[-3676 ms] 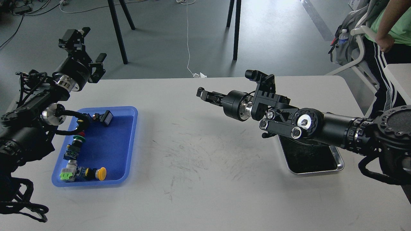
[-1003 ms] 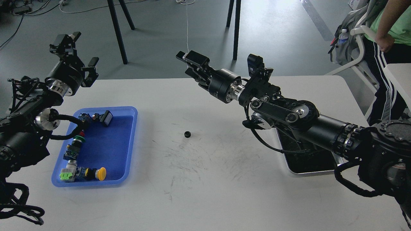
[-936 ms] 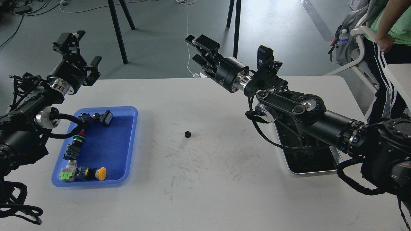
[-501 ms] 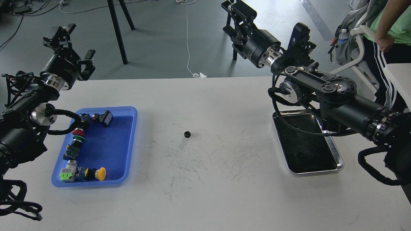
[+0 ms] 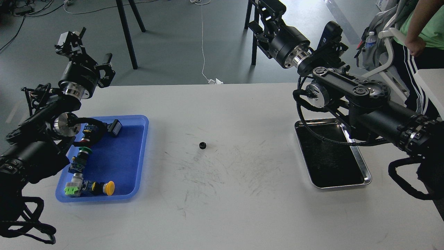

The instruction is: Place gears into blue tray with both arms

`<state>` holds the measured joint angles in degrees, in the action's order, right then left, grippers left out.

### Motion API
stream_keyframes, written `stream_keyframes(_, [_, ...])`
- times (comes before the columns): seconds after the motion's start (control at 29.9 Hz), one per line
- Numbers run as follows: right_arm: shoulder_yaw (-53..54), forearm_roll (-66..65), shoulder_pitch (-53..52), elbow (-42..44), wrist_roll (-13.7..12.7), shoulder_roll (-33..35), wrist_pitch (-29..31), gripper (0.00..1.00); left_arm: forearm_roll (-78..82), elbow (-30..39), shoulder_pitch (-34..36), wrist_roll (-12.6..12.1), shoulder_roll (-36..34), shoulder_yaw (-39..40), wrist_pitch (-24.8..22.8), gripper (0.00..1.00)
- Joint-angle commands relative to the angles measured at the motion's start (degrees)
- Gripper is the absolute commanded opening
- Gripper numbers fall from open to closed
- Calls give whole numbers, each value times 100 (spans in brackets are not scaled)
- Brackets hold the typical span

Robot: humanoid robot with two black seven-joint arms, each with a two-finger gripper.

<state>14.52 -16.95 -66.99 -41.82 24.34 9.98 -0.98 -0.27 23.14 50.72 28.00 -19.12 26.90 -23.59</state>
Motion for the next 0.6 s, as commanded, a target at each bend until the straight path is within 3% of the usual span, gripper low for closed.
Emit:
stream_keyframes(0.0, [60,271,2,7,1,162,-34,83,202,525,157,0,-144,-956,283,99])
stream_keyframes(0.33, [412,473,63,-55,1,690,-69,86,1396,1008,1123,0,-180,-3005,442,99])
stream_keyframes(0.4, [412,473,90,-63,1,751,-69,86,1503,1026,1334,0,-223,-3121,574,99])
stream_keyframes(0.57, [596,473,169,-90,1,857,-69,86,1547,657,1502,0,-127,-3226,1670,99])
